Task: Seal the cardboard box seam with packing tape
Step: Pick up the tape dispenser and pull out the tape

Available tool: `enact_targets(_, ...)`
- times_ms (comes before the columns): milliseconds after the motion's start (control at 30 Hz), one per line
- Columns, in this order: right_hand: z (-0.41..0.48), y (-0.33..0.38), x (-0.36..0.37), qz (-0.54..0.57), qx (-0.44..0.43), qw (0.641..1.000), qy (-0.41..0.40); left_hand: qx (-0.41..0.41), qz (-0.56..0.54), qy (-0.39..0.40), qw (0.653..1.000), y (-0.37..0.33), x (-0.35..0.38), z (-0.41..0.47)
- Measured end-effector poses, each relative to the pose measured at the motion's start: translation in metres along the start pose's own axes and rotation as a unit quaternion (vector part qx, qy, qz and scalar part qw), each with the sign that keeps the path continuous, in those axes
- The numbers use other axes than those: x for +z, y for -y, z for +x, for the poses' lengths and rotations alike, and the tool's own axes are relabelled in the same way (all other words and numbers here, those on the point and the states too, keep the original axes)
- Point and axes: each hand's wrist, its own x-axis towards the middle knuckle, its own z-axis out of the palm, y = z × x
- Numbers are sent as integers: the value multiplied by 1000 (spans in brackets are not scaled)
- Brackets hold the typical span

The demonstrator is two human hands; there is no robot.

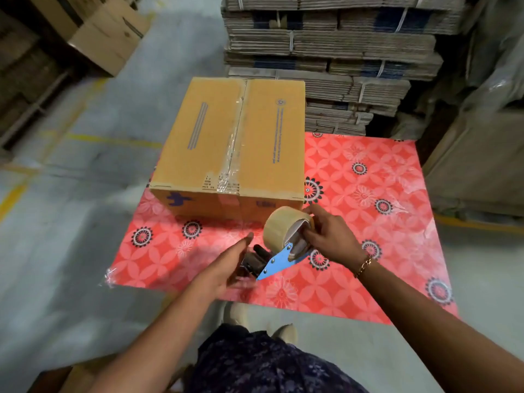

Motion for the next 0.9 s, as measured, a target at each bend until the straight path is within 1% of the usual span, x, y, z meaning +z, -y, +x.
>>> enact_targets(67,18,24,-23,19,-37,999,-22,13,-40,121,992,-23,12,-16)
enact_targets(167,41,56,-54,60,-80,994,-50,51,-87,268,958,-66,27,-42)
enact_targets(233,54,72,-71,93,-102,989,-60,77,-118,338,931,-93,32,-57)
enact_targets(300,65,88,-83,99,-116,986,-61,97,-158,374,909,-114,32,-67)
enact_targets(333,68,95,-87,94,-121,986,-59,106,-170,374,906,-123,31,-71)
enact_targets(433,74,122,-102,43,-114,991,-55,130,-184,332,916,-147,34,-81)
enact_targets(467,72,130,-108,23,-109,992,-58,137,-189,319,919,-154,35,-82)
enact_targets(500,68,136,-112,11,-103,992,-78,147,-194,306,920,-161,34,-82)
enact_targets(533,60,143,-113,9,-100,987,-122,161,-199,291,922,-168,32,-82)
enact_targets(567,48,151,-112,14,-100,978,-184,179,-204,277,922,-176,29,-82)
enact_targets(633,26,164,-98,48,-101,946,-305,218,-219,257,916,-191,23,-81)
enact_targets(667,15,171,-88,95,-89,938,-321,236,-231,250,910,-198,21,-81)
enact_targets(700,7,178,-76,167,-62,935,-305,253,-245,244,904,-205,19,-79)
enact_targets(767,-2,192,-50,319,16,919,-230,275,-269,233,893,-216,15,-76)
enact_targets(800,-4,199,-37,366,53,909,-195,280,-275,227,891,-220,14,-75)
enact_targets(833,-2,203,-26,389,80,902,-167,284,-275,218,892,-224,13,-73)
enact_targets(900,6,212,-9,429,104,886,-143,290,-275,205,894,-228,11,-71)
